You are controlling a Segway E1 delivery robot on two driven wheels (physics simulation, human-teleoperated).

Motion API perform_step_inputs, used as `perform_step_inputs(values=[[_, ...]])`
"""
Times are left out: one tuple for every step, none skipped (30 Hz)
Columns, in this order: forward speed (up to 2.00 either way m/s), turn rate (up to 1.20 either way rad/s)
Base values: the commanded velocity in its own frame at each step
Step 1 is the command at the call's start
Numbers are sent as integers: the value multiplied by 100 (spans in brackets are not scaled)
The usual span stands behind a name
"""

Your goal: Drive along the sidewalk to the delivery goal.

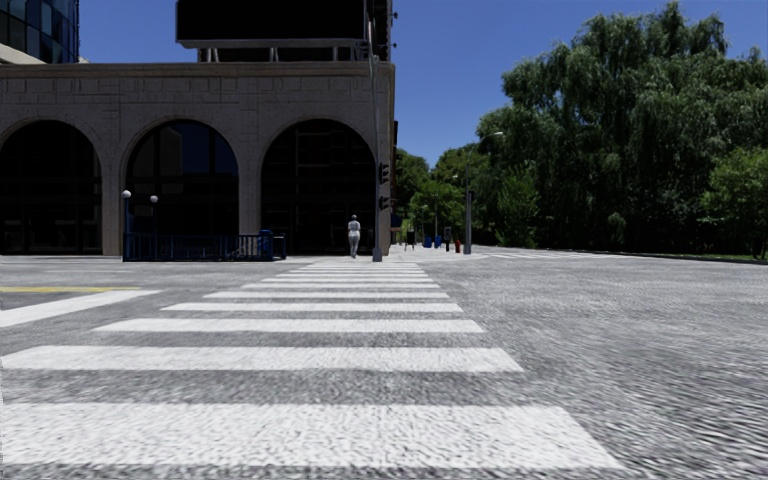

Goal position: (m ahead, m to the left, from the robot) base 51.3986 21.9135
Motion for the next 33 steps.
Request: perform_step_inputs(values=[[200, 0], [200, 0], [200, 0], [200, 0], [200, 0], [200, 0], [200, 0], [200, 0], [200, 0], [200, 0], [200, 0], [200, 0], [200, 0], [200, 0], [200, 0], [200, 0], [200, 0], [200, 0], [200, 0], [200, 0], [200, 0], [200, 0], [200, 0], [200, 0], [200, 0], [200, 0], [200, 0], [200, 0], [200, 0], [200, 0], [200, 0], [200, 0], [200, 0]])
